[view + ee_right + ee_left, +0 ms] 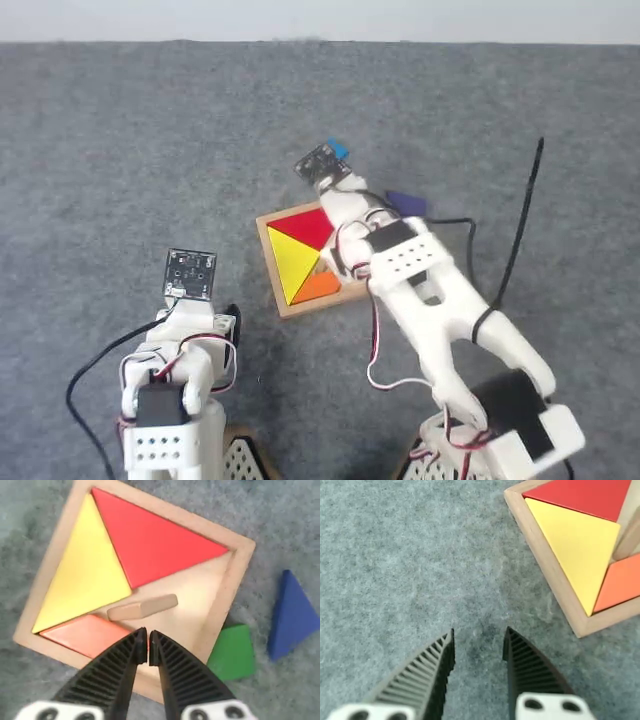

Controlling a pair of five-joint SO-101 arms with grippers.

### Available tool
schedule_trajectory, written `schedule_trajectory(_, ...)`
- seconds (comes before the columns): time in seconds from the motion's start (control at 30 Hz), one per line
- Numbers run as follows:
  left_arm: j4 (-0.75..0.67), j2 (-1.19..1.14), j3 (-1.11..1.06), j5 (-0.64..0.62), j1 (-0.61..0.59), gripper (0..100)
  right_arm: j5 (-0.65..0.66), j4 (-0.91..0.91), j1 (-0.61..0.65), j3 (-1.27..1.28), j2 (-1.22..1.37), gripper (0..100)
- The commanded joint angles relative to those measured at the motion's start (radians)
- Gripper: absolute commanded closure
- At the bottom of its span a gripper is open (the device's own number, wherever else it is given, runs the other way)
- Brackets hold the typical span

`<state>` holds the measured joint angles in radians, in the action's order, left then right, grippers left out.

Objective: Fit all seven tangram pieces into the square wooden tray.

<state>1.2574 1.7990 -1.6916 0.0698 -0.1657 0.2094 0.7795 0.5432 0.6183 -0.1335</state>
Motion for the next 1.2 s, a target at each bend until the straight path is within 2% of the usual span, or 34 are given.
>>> schedule_trajectory(0.0,0.009,0.028,0.008,0.006,0.003,85,0.009,-0.031,0.021,-0.003,-0.048,98.0)
schedule_trajectory(0.43,0.009,0.028,0.008,0.006,0.003,85,0.009,-0.039,0.019,-0.153,0.160,98.0)
schedule_trajectory(1.03,0.009,0.028,0.008,0.006,0.003,85,0.011,-0.079,0.021,-0.213,0.251,97.9)
schedule_trajectory(1.17,0.009,0.028,0.008,0.006,0.003,85,0.009,-0.042,0.016,-0.259,0.263,98.0)
